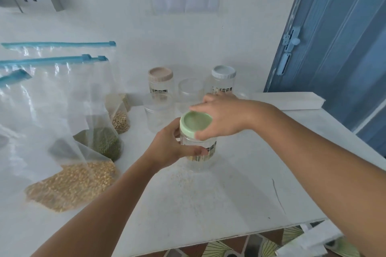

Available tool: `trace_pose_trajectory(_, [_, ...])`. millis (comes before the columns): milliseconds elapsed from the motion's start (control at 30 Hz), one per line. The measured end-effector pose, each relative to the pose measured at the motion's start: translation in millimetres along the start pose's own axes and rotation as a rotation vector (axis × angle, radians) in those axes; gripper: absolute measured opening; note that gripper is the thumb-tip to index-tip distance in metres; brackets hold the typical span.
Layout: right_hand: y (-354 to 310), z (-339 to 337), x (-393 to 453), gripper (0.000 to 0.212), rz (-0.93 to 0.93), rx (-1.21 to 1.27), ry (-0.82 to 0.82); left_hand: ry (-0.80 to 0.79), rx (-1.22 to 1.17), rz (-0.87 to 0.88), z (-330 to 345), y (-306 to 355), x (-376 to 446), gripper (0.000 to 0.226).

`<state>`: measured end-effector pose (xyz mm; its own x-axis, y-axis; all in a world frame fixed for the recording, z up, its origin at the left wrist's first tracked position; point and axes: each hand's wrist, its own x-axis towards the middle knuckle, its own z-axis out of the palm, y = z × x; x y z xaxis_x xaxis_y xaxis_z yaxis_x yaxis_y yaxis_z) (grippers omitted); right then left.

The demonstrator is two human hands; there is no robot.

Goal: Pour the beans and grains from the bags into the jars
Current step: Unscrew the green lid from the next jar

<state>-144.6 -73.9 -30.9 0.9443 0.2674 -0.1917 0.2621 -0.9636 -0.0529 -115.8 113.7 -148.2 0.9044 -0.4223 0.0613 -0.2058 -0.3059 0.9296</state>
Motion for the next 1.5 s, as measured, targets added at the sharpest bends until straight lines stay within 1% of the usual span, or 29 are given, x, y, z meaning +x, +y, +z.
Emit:
trace_pose_trajectory(67, [4.5, -7.6, -1.1, 0.093, -0.037, 0.127, -0.087, -0.006, 0.007, 0.005, 0.0, -1.3, -0.3, 0.087])
trace_pose_trajectory(133, [5.4, -11.2, -1.2, 0.096, -0.018, 0.178, -0.063, -0.002, 0.013, 0.005, 0.6, -1.3, 0.0, 0.088])
trace_pose_trajectory(200, [0.9, -7.6, 0.7, 0.093, 0.043, 0.072, -0.008, 0.002, 0.013, 0.001, 0.7, -1.0, 0.0, 0.089])
trace_pose_trajectory(233, [-2.1, -3.9, 0.6, 0.097, 0.071, -0.011, 0.013, -0.003, 0.016, 0.000, 0.7, -1.0, 0.2, 0.089])
trace_pose_trajectory(267, [-4.6, 0.0, 1.6, 0.099, 0.075, -0.063, 0.029, -0.010, 0.016, -0.002, 0.4, -1.0, 0.7, 0.088])
trace_pose_trajectory(300, [-6.0, 1.3, 2.5, 0.096, 0.050, -0.075, 0.037, -0.018, 0.014, -0.005, 0.1, -0.5, 1.0, 0.088])
trace_pose_trajectory(333, [-5.3, 0.1, 3.8, 0.092, 0.003, -0.055, 0.022, -0.021, 0.016, -0.007, 0.1, -0.1, 1.2, 0.089])
trace_pose_trajectory(367, [-3.2, -4.0, 4.2, 0.092, -0.048, -0.024, -0.019, -0.020, 0.021, -0.009, 0.3, -0.1, 1.3, 0.089])
trace_pose_trajectory(400, [-0.8, -9.8, 3.7, 0.100, -0.085, 0.024, -0.070, -0.017, 0.025, -0.013, 0.8, 0.0, 1.1, 0.090])
trace_pose_trajectory(433, [1.0, -14.8, 2.2, 0.107, -0.094, 0.079, -0.112, -0.016, 0.024, -0.018, 1.2, 0.3, 0.6, 0.090])
trace_pose_trajectory(500, [1.9, -18.6, 1.8, 0.109, -0.047, 0.120, -0.112, -0.015, 0.022, -0.021, 2.1, 1.7, -0.4, 0.090])
trace_pose_trajectory(600, [-3.4, -8.5, 5.8, 0.110, 0.036, -0.102, -0.043, -0.007, 0.029, -0.021, 1.9, 2.3, -1.2, 0.091])
trace_pose_trajectory(633, [-4.7, -5.3, 7.6, 0.107, 0.031, -0.116, -0.028, -0.007, 0.024, -0.025, 1.6, 2.0, -1.3, 0.091])
trace_pose_trajectory(733, [-4.7, -6.8, 10.6, 0.087, -0.070, -0.035, -0.008, -0.012, 0.008, -0.037, 1.7, 3.2, -1.5, 0.090])
trace_pose_trajectory(800, [-2.5, -12.6, 11.7, 0.082, -0.142, 0.006, -0.014, -0.011, 0.007, -0.041, 2.0, 4.1, -1.7, 0.087])
trace_pose_trajectory(867, [1.2, -17.9, 11.4, 0.080, -0.202, 0.117, 0.003, -0.020, -0.001, -0.048, 2.0, 3.9, -1.7, 0.086])
trace_pose_trajectory(967, [10.2, -28.8, 6.3, 0.077, -0.280, 0.359, 0.126, -0.015, -0.004, -0.057, 2.3, 2.1, -1.2, 0.085])
trace_pose_trajectory(1067, [30.6, -24.8, -1.0, 0.078, -0.287, 0.602, 0.325, -0.004, 0.004, -0.067, 2.5, -0.2, -1.0, 0.090])
trace_pose_trajectory(1100, [40.7, -15.6, -4.3, 0.081, -0.270, 0.746, 0.403, -0.004, 0.002, -0.072, 2.5, -1.3, -0.9, 0.095])
trace_pose_trajectory(1167, [64.2, 14.3, -11.4, 0.087, -0.192, 1.110, 0.560, -0.008, -0.004, -0.079, 2.1, -2.3, -0.9, 0.103])
trace_pose_trajectory(1200, [75.1, 33.1, -15.8, 0.090, -0.118, 1.261, 0.622, -0.010, -0.004, -0.082, 2.3, -2.4, -0.9, 0.105])
trace_pose_trajectory(1233, [84.1, 52.9, -19.0, 0.092, -0.028, 1.358, 0.656, -0.009, -0.004, -0.085, 2.4, -2.3, -0.9, 0.106])
trace_pose_trajectory(1267, [90.6, 74.1, -22.3, 0.091, 0.071, 1.387, 0.639, -0.008, -0.003, -0.088, 2.5, -2.1, -1.1, 0.105])
trace_pose_trajectory(1300, [93.7, 95.0, -24.9, 0.087, 0.158, 1.385, 0.586, -0.009, -0.004, -0.090, 2.6, -1.9, -1.3, 0.104])
trace_pose_trajectory(1367, [97.2, 136.3, -26.1, 0.082, 0.292, 1.310, 0.455, -0.010, -0.004, -0.093, 2.8, -0.6, -1.7, 0.106])
trace_pose_trajectory(1433, [98.9, 166.4, -26.3, 0.085, 0.354, 1.183, 0.365, -0.009, -0.005, -0.096, 3.6, 0.4, -2.1, 0.107])
trace_pose_trajectory(1500, [99.7, 179.5, -28.1, 0.084, 0.378, 1.025, 0.314, -0.008, -0.004, -0.098, 4.3, 1.4, -2.7, 0.108])
